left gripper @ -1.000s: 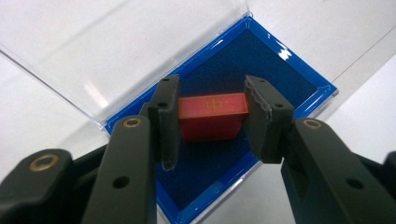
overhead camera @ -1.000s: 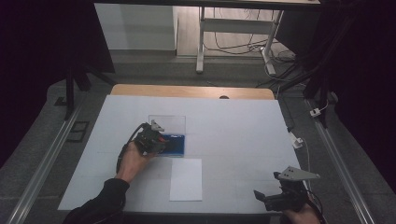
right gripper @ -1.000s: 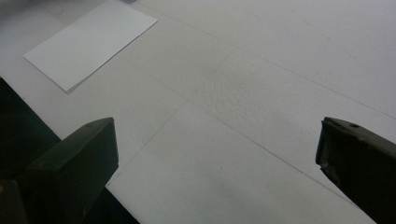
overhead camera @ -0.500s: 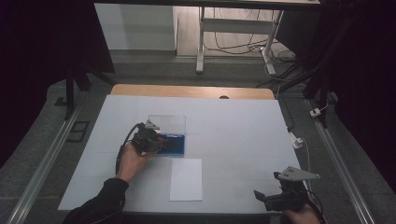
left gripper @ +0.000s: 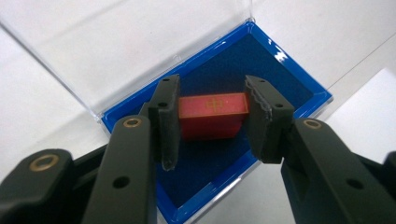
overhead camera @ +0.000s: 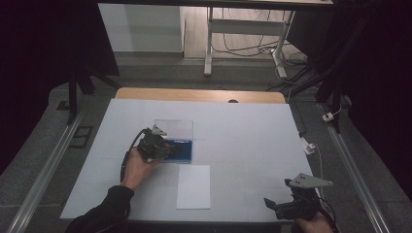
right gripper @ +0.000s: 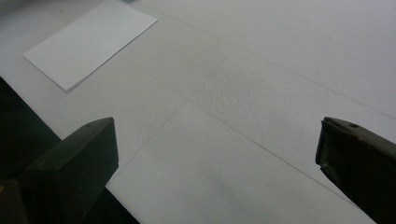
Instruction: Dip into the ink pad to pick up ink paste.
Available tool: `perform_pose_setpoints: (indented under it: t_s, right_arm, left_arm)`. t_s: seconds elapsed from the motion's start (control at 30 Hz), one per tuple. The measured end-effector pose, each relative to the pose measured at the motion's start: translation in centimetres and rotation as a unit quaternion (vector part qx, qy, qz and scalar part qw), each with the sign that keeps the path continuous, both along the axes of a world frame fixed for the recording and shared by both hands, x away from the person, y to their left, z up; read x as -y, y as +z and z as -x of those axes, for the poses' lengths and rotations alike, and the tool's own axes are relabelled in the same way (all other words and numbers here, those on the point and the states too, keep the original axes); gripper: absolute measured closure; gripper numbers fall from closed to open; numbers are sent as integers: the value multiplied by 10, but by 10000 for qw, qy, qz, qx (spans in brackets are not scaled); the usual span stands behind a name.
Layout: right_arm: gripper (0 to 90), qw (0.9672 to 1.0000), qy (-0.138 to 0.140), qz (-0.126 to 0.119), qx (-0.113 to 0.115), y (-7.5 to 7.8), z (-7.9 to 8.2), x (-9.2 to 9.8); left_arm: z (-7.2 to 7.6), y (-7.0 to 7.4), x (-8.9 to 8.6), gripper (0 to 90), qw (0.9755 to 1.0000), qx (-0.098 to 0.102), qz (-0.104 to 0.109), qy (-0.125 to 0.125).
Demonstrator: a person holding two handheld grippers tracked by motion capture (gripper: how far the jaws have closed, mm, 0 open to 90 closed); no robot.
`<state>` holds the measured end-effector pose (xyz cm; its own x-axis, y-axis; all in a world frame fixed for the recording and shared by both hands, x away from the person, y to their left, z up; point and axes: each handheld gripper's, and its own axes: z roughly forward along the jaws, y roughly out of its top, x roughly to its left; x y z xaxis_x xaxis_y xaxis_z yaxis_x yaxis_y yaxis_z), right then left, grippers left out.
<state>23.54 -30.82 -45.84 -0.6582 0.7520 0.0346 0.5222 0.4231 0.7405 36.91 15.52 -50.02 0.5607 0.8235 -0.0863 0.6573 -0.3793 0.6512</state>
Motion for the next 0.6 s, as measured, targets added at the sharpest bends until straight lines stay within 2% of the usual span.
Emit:
perform_pose_setpoints:
  t_s: [0.07,0.2,0.3,0.6]
  right_arm:
    - [0,10000,0,-1,1,0,0,0]
    - [0,10000,14,-5,1,0,0,0]
    - [0,10000,12,1,5,0,0,0]
    - [0,10000,17,-12,5,0,0,0]
  left_arm:
    - [-1,0,-2,589,10000,-34,93,9]
    - [2,1,4,588,9998,82,-163,-21]
    - [2,2,6,587,9995,118,-274,-78]
    - [1,3,6,582,9995,142,-270,-122]
